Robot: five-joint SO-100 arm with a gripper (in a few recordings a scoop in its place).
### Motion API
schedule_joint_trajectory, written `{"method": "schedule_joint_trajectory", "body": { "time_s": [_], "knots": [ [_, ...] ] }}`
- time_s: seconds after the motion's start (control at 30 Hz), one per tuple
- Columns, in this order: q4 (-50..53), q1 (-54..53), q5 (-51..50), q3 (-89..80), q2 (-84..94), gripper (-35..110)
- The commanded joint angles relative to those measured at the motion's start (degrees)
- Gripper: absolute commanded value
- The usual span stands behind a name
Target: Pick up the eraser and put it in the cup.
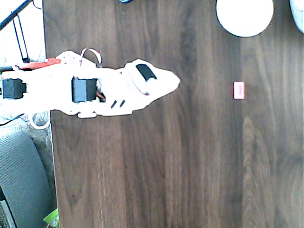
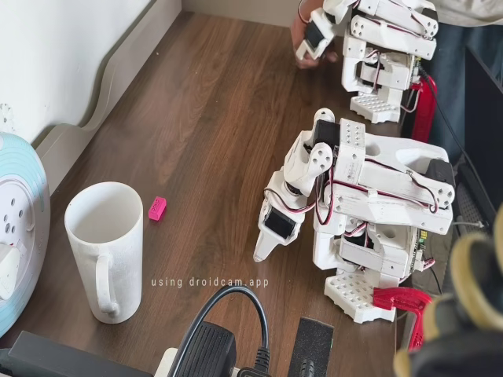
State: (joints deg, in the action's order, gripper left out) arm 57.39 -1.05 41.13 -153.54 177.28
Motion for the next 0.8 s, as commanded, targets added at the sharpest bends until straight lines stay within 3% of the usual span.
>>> {"method": "schedule_joint_trajectory", "body": {
  "time_s": [0.0, 0.07, 0.13, 0.77],
  "knots": [
    [-2.2, -4.7, -12.8, 19.7, -22.9, 2],
    [-0.2, -7.5, -20.9, 35.4, -49.3, 10],
    [0.6, -8.2, -23.3, 43.0, -60.7, 13],
    [3.1, -4.3, -28.9, 66.1, -92.5, 20]
  ]
}}
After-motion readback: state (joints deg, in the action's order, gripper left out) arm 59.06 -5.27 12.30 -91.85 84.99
